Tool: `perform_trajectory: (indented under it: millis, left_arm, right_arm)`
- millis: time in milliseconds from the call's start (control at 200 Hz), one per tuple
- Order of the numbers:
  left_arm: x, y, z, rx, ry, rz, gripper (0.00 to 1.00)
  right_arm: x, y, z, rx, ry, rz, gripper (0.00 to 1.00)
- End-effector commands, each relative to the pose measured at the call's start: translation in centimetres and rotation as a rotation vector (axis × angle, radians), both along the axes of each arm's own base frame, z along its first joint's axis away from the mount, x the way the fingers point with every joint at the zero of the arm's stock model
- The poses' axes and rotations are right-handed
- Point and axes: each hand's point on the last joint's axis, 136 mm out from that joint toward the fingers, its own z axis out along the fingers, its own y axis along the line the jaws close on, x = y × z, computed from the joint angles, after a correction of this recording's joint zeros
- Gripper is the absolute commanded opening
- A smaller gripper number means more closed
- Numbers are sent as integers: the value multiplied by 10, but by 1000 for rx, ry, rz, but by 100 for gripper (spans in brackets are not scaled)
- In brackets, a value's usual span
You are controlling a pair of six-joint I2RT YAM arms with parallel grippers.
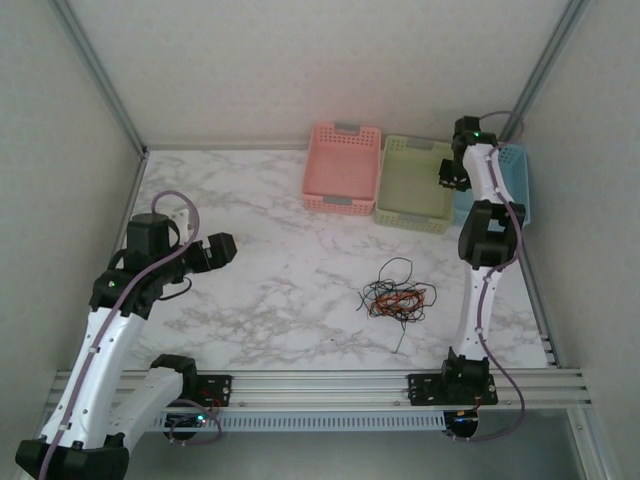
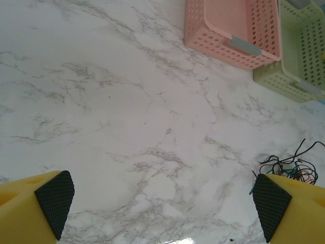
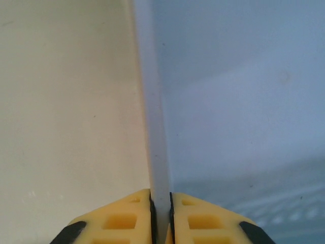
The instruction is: Untangle the cables
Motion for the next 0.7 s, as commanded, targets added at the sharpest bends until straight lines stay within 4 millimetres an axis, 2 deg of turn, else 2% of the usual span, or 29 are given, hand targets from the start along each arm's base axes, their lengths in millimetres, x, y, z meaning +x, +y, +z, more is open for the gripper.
perform_trajectory:
  millis: [0,180,446,541,691]
  left_arm:
    - [-4,-1,-8,16,17,-18,93]
    - [3,1,-8,15,12,8,93]
    - [42,3,-11,-10,20,97,91]
    - [42,1,-9,-12,16,87,90]
    - [32,5,-19,13,39,90,90]
  right_arm:
    - [6,35,-10,41,18,44,12]
    - [18,64,-15,50,5,94,8]
    - [18,115,-24,58,11,244,3]
    - [17,137,-26,67,9,306,3]
    - [14,170,-27,75,2,392,0]
